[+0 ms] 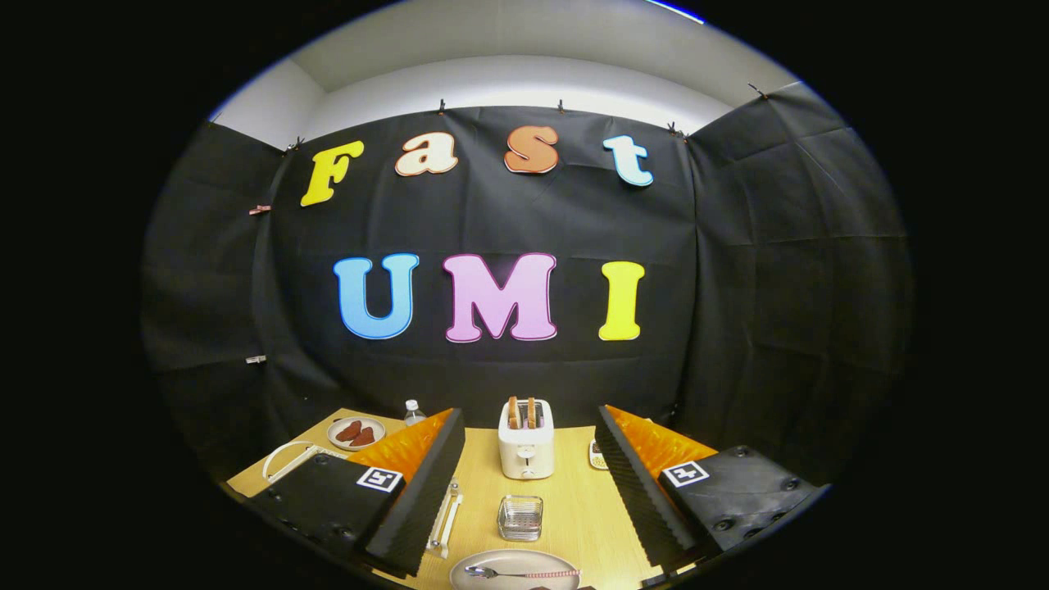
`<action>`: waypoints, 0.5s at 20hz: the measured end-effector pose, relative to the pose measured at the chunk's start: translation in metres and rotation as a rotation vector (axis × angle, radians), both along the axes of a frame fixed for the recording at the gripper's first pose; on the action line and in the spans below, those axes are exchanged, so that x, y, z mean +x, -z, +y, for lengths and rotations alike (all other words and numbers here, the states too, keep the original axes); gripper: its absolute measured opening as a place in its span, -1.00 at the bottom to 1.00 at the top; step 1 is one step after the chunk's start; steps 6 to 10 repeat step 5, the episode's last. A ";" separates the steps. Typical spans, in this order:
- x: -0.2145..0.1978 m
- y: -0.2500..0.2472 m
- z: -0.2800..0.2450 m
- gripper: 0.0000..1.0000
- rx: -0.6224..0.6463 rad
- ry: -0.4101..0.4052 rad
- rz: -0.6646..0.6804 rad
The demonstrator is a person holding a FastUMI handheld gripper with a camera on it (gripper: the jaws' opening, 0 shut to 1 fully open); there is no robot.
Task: Take the plate from the dish rack, then take the spoon from the basket and place it into the plate.
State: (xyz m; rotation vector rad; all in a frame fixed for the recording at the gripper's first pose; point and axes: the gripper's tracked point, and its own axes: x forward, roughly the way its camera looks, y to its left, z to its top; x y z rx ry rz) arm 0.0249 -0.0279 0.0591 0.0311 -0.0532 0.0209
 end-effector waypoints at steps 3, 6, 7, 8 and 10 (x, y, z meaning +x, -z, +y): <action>-0.004 -0.002 0.004 0.97 0.020 0.007 0.001; -0.005 -0.007 0.003 0.97 0.016 0.013 -0.009; -0.005 -0.007 0.003 0.97 0.016 0.013 -0.009; -0.005 -0.007 0.003 0.97 0.016 0.013 -0.009; -0.005 -0.007 0.003 0.97 0.016 0.013 -0.009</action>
